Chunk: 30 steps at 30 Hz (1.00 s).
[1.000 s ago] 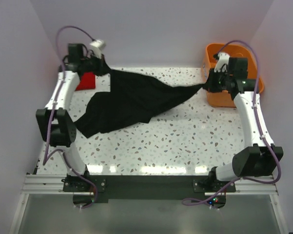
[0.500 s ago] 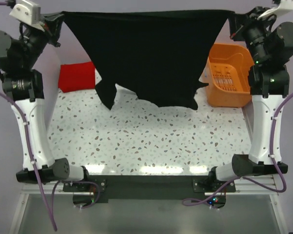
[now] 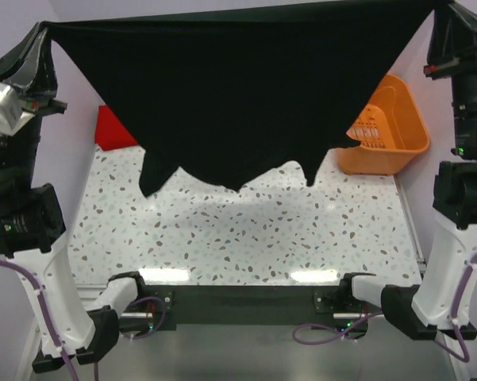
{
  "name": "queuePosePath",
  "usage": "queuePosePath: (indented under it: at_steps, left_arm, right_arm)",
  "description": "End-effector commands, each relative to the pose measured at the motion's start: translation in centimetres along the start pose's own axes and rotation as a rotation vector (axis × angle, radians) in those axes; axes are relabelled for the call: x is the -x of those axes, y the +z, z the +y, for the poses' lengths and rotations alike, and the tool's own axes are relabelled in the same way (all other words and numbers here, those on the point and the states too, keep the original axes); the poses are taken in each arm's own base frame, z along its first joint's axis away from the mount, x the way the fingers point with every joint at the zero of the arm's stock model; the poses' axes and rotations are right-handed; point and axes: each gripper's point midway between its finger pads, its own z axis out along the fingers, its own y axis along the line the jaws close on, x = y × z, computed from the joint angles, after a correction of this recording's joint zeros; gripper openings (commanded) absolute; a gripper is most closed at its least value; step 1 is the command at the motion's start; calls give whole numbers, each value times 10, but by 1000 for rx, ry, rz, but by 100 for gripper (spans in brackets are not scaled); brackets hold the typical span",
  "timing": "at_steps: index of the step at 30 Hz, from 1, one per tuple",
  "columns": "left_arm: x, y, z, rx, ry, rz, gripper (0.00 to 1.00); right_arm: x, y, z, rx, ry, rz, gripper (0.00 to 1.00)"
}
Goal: Fold and stack the t-shirts
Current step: Flatten the tshirt out
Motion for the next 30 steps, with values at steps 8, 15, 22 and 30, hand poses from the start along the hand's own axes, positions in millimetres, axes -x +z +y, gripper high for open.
queuePosePath:
  at_steps: [8,15,22,30]
  left_arm:
    - [36,-28,20,139,160,4,0]
    - [-122,-35,-8,-24,-27,393,0]
    - [-303,-81,-37,-55,-236,740,0]
    - [-520,-122,-49,9,-336,1162,5]
  right_arm:
    - [79,-26,-2,-63,-191,-220,0]
    - [-96,37,-37,-17,-117,148,0]
    - [-309,52,-31,59,-115,531,0]
    - [-539,86,-23,81,-360,753,24]
